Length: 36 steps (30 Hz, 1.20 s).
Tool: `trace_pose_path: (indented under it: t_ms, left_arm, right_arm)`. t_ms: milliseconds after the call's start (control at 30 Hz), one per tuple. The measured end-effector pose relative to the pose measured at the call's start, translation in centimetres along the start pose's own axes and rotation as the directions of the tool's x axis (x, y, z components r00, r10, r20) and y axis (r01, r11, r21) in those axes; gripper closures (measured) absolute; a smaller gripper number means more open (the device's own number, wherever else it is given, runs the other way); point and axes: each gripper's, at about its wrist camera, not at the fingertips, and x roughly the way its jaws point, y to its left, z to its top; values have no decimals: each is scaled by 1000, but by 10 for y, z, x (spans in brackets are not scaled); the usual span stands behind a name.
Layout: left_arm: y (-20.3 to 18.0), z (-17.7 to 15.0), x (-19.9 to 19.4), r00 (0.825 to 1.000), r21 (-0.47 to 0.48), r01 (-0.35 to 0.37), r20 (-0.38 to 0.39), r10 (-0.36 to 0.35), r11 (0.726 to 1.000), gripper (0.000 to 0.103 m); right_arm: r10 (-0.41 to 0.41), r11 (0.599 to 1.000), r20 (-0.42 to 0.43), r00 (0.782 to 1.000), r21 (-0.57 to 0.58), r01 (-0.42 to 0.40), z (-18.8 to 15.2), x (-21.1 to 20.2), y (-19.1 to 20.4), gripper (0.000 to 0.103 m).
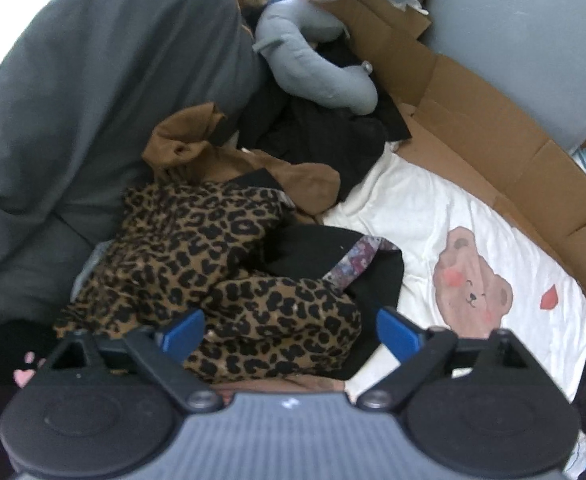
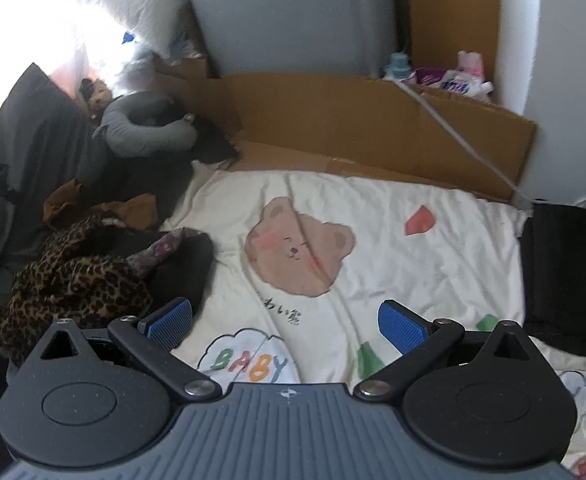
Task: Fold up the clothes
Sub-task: 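Move the left tool toward the leopard-print garment on the clothes pile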
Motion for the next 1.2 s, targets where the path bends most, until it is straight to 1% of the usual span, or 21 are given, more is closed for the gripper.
trace_pose_path:
  t_ms: [67, 200, 267, 333, 400, 467, 567, 633, 700, 767, 833, 933, 1067, 1200]
  left_arm:
    - [0, -2, 14, 1000, 6, -17, 1, 17, 1000, 8]
    - [6, -6, 48, 998, -11, -66, -23, 65, 998, 10]
    - [15, -10, 64, 998, -60, -56, -45, 53, 997, 10]
    - [24, -13, 79, 997, -103, -44, -71, 37, 994, 10]
    - [29, -15, 90, 997, -102, -42, -76, 34, 994, 10]
    - [31, -15, 98, 997, -88, -50, -67, 44, 995, 10]
    - [29, -8, 98, 995, -24, -95, 21, 96, 995, 9]
    - [34, -4, 98, 995, -38, -94, 38, 96, 995, 8]
    - [39, -2, 100, 997, -66, -67, 34, 69, 996, 8]
    - [39, -3, 103, 997, -47, -67, 41, 69, 997, 8]
    - [36, -5, 110, 998, -5, -60, 33, 60, 998, 8]
    - [32, -12, 121, 999, 29, -53, -5, 53, 998, 8]
    - [29, -18, 130, 998, 25, -50, -47, 51, 998, 8]
    - [28, -24, 141, 995, 31, -72, -68, 74, 997, 8]
  right_arm:
    - [12, 1000, -5, 1000, -15, -12, -4, 13, 2, 1]
    - [43, 994, -40, 998, 103, -39, -9, 44, -7, 1]
    - [42, 990, -39, 998, 138, -37, -16, 55, -11, 1]
    - [38, 989, -49, 998, 142, -31, -20, 65, -12, 1]
    - [40, 990, -39, 998, 136, -35, -20, 71, -10, 1]
    - [79, 983, -21, 997, 167, -74, -20, 77, -14, 1]
    - [132, 971, -8, 991, 201, -127, -15, 87, -18, 1]
    - [133, 967, 33, 991, 216, -137, -14, 90, -17, 1]
    - [149, 963, 28, 988, 222, -151, -16, 99, -10, 1]
    - [172, 960, 25, 985, 221, -173, -19, 107, -2, 1]
    - [198, 954, 15, 980, 226, -196, -26, 116, 7, 1]
    - [250, 940, 16, 968, 236, -247, -40, 128, 24, 1]
    - [289, 935, 1, 957, 213, -282, -58, 144, 47, 1]
    - [332, 915, 11, 943, 239, -324, -72, 155, 53, 1]
